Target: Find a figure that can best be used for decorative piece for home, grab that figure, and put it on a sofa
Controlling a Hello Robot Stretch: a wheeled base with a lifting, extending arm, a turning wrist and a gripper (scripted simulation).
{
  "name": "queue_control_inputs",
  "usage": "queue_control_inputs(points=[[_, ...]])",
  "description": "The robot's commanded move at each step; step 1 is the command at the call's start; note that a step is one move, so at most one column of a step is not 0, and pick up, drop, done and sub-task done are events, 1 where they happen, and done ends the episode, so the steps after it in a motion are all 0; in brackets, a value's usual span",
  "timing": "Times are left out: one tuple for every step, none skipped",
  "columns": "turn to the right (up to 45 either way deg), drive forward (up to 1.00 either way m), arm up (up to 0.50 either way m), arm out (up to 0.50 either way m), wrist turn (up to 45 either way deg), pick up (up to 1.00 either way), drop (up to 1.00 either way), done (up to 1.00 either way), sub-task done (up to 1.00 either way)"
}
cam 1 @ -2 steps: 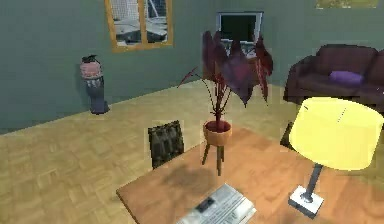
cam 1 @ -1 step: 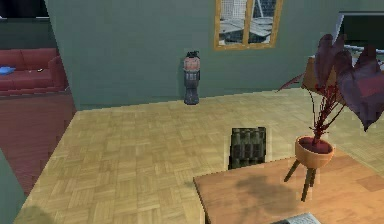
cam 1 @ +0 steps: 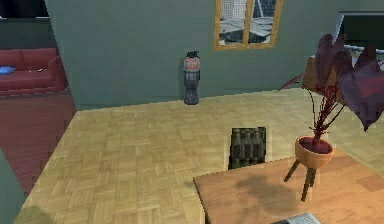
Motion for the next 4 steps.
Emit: queue_control_inputs(points=[[0.0,0.00,0.22,0.00,0.0,0.00,0.00,0.00,0.00],[0.0,0.00,0.00,0.00,45.0,0.00,0.00,0.00,0.00],[0.0,0.00,0.00,0.00,45.0,0.00,0.00,0.00,0.00],[0.0,0.00,0.00,0.00,45.0,0.00,0.00,0.00,0.00]])
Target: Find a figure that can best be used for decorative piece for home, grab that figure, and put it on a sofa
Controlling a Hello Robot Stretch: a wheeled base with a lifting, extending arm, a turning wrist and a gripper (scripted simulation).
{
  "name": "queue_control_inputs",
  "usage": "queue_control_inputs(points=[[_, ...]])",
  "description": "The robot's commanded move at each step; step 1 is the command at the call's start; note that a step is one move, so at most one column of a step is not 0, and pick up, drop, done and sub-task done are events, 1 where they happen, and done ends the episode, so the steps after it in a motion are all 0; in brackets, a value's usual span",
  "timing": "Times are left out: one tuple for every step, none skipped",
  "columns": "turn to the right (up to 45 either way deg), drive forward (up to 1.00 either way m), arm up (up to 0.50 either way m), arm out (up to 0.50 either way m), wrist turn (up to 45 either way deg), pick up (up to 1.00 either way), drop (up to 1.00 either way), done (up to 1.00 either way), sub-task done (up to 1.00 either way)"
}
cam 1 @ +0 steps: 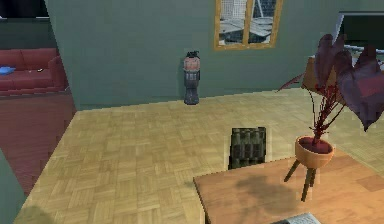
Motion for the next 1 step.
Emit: queue_control_inputs(points=[[0.0,0.00,0.00,0.00,15.0,0.00,0.00,0.00,0.00]])
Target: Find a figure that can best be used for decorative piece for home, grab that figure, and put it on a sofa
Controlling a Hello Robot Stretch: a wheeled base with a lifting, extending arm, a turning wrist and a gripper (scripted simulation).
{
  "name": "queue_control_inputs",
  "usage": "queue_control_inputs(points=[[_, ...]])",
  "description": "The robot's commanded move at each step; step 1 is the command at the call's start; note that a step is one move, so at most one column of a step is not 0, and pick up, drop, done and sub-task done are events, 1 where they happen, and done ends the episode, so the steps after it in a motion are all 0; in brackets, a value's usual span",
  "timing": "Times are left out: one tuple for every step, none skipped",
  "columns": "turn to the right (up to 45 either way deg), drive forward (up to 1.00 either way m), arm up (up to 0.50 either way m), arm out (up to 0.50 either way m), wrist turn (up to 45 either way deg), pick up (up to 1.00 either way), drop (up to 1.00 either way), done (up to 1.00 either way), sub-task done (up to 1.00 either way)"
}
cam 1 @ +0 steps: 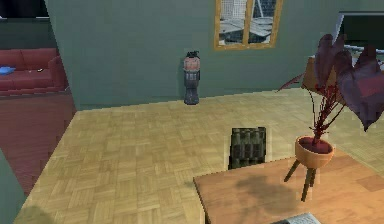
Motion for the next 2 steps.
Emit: queue_control_inputs(points=[[0.0,0.00,0.00,0.00,0.0,1.00,0.00,0.00,0.00],[0.0,0.00,0.10,0.00,0.0,0.00,0.00,0.00,0.00]])
